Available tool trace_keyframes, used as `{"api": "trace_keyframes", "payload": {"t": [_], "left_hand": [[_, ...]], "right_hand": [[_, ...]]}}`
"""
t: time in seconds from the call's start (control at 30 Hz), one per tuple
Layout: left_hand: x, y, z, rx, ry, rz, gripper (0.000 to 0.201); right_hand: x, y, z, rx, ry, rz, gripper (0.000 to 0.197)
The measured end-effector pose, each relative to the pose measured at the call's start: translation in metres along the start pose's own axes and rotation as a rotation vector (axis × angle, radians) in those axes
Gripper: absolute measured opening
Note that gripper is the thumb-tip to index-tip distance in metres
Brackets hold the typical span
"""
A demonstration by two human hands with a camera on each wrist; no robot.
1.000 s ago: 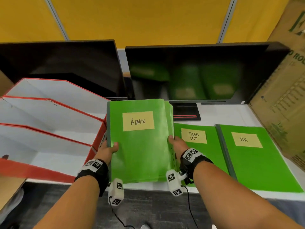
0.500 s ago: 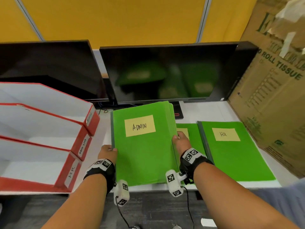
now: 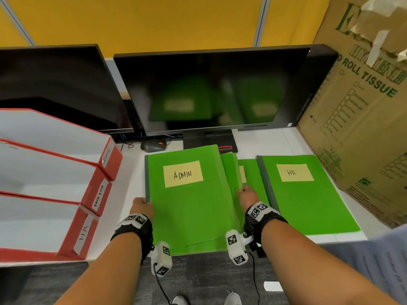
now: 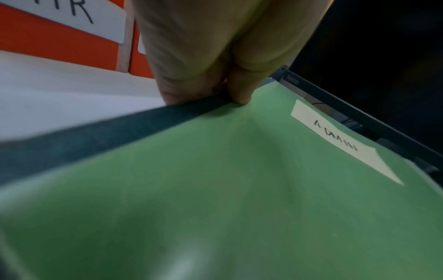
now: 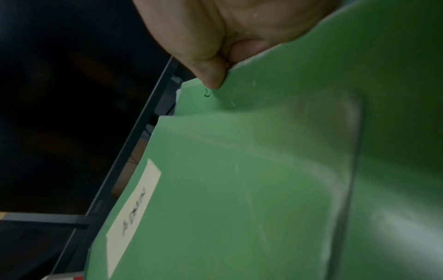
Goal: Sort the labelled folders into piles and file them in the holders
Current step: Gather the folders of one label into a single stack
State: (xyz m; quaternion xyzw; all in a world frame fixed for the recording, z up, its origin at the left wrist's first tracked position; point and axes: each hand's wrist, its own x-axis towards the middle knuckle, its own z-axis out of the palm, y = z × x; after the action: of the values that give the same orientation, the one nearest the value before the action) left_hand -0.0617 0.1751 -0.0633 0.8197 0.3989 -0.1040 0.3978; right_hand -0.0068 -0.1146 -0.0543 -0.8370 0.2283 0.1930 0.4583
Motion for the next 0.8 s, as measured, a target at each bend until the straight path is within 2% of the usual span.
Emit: {"api": "trace_keyframes", "payload": {"t": [0.13, 0.27, 0.33, 0.43, 0.57, 0.63, 0.8], "left_hand": [[0.01, -0.001, -0.004, -0.071, 0.059, -0.028, 0.037], [0.015, -0.009, -0.008, -0.146, 0.112, -0.051, 0.053], [0.019, -0.017, -0.012, -0.087, 0.165, -0.028, 0.054], [0.026, -0.027, -0.025, 0.081, 0.19, -0.016, 0.039], [0.033, -0.033, -0.035, 0.297, 0.175, -0.09, 0.044], [0.027, -0.03, -0.029, 0.363, 0.141, -0.086, 0.05], [0.013, -0.018, 0.007, 0.574, -0.074, 0.17, 0.073]], "right_hand": [[0.007, 0.009, 0.001, 0.043, 0.014, 0.041, 0.038], [0.007, 0.007, 0.001, 0.032, 0.041, 0.033, 0.042], [0.002, 0.0, -0.003, -0.023, 0.029, 0.044, 0.044], [0.004, 0.0, -0.008, -0.019, 0.094, 0.07, 0.045], [0.005, 0.005, -0.013, 0.104, 0.133, 0.108, 0.044], [0.008, 0.009, -0.01, -0.038, 0.125, 0.066, 0.046], [0.008, 0.009, -0.01, 0.02, 0.129, 0.03, 0.046]]}}
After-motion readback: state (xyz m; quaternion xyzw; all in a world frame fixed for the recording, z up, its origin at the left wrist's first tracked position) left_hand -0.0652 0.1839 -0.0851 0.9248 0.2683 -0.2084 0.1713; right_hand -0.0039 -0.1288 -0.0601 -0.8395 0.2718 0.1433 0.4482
